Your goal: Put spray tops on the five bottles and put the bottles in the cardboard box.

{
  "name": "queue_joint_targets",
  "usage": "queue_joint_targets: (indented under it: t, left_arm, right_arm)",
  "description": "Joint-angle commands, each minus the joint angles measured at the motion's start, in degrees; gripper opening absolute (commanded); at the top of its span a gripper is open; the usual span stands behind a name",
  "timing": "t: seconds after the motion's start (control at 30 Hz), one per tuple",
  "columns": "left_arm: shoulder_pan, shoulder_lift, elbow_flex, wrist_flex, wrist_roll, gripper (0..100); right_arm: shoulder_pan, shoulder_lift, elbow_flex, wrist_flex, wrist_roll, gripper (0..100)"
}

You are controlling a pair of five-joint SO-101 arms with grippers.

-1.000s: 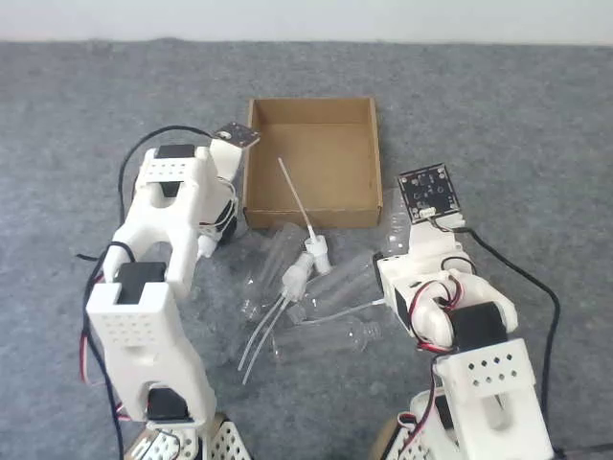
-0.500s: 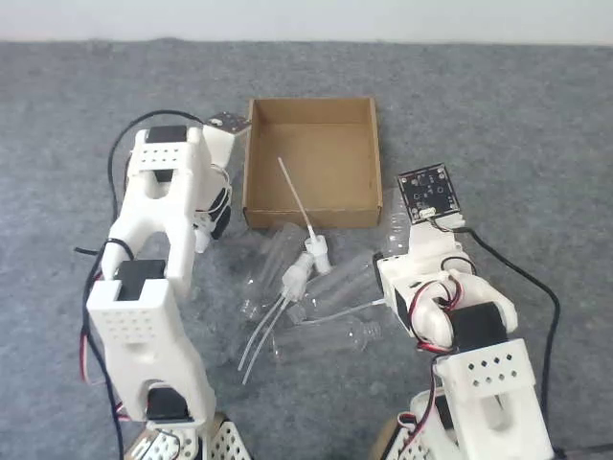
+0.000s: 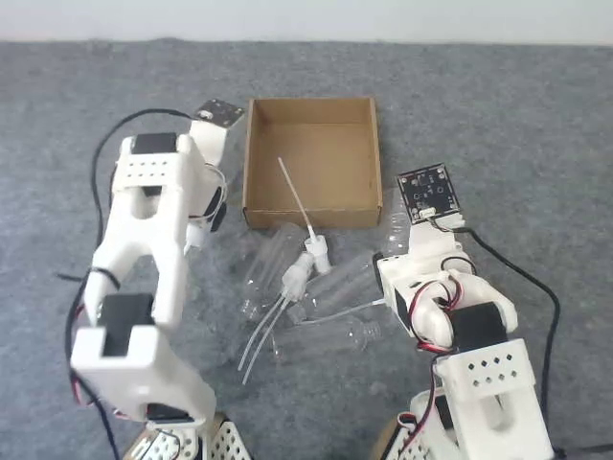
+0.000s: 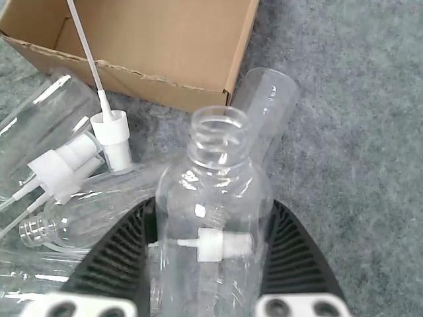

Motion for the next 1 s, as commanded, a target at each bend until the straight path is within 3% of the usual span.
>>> queue_joint_targets:
  t: [0.0, 0.3, 0.97]
  left_arm:
    - [-0.1, -10.1, 4.2, -5.4, 3.5, 1]
    - [-0.1, -18.5, 5.6, -5.5, 4.0, 1]
    - [0.2, -43.6, 15.0, -9.2, 12.0, 1]
  right_arm:
    - [0.6, -1.9, -0.4, -1.6, -0.6, 4.4]
    - [0.4, -3.2, -0.8, -1.5, -0.6, 4.4]
    - [-6.8, -35.3, 14.4, -5.3, 3.6, 4.4]
